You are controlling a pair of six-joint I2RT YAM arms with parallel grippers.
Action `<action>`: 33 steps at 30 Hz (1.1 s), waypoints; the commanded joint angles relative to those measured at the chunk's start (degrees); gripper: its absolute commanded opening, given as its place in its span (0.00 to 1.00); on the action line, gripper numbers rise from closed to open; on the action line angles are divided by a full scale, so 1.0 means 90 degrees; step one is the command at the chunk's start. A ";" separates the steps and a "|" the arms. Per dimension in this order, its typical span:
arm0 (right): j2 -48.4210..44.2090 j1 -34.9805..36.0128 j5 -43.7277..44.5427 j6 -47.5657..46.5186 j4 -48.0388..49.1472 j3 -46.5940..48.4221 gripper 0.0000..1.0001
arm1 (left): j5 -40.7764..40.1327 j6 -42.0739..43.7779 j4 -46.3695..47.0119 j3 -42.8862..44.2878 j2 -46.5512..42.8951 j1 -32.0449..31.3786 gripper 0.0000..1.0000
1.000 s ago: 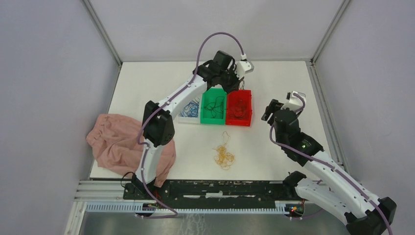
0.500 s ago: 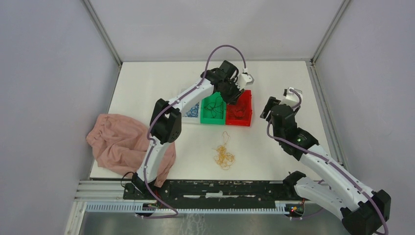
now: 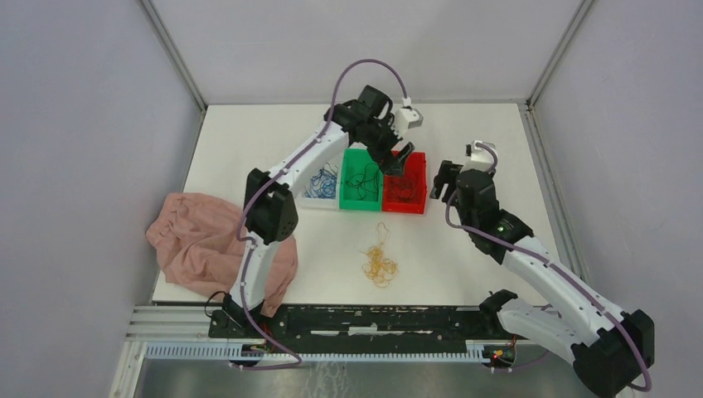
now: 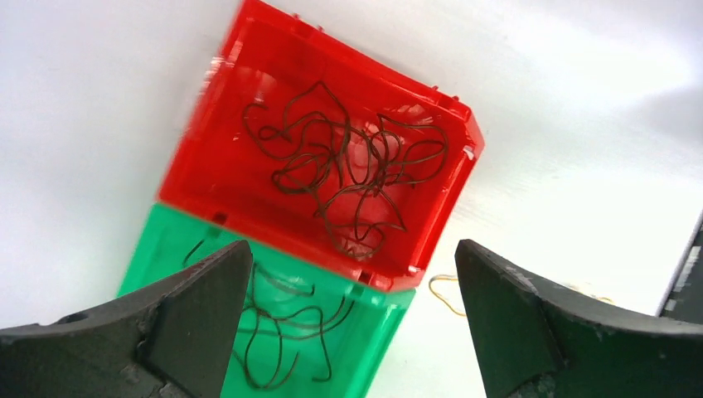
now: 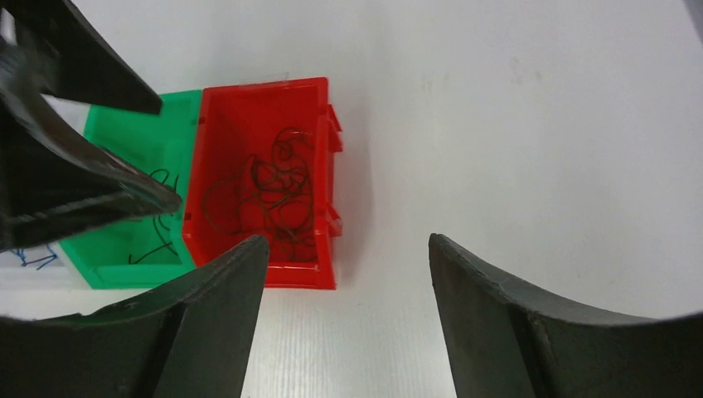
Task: Untangle the cables
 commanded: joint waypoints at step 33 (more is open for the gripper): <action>0.7640 0.1057 -0.3726 -0.4047 -0.1612 0.5973 0.67 | 0.2178 -0.2192 0.0752 -0.1232 -0.2887 0.4682 0.99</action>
